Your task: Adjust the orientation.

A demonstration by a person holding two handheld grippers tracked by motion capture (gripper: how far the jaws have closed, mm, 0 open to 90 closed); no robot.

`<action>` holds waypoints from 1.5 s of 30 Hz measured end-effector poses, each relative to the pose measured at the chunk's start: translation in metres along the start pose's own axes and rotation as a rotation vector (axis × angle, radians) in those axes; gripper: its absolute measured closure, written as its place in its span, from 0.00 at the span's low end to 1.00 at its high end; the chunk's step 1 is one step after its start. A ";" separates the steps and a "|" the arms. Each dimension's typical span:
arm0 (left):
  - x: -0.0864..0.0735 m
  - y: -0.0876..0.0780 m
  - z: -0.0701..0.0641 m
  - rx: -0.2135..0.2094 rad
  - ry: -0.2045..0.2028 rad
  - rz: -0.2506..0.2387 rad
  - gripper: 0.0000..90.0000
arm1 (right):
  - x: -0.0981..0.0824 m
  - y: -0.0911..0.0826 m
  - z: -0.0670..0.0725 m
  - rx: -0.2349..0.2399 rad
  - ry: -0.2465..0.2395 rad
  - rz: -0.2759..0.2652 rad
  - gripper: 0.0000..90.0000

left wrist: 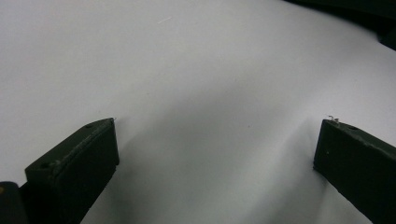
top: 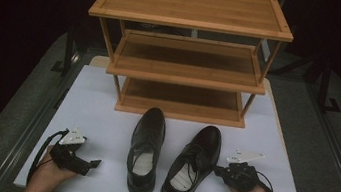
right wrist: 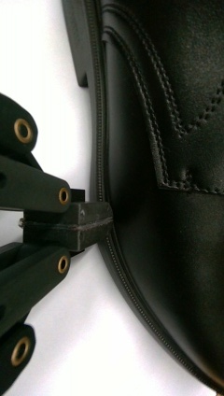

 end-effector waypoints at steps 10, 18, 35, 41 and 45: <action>0.000 0.000 0.000 0.001 0.000 0.000 0.00 | 0.020 0.015 -0.003 0.016 -0.023 0.009 1.00; 0.000 0.000 0.000 0.000 0.000 0.000 0.00 | 0.037 0.027 0.000 0.010 -0.058 0.016 1.00; 0.000 0.000 0.000 0.002 0.000 -0.002 0.00 | 0.026 0.019 0.032 0.074 -0.096 0.004 1.00; 0.000 0.000 0.000 0.002 0.000 -0.003 0.00 | 0.024 0.018 0.036 0.102 -0.091 -0.016 1.00; 0.000 0.000 0.000 0.001 0.000 -0.001 0.00 | 0.028 0.021 0.038 0.110 -0.099 -0.016 1.00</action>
Point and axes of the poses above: each handheld gripper's, and its own axes: y roughly forward along the jaws, x roughly out of its top, z roughly to its left, the point moved 2 cm from there along y, roughly forward along the jaws, and after that the axes turned 5 degrees about z, right-handed, at the moved point
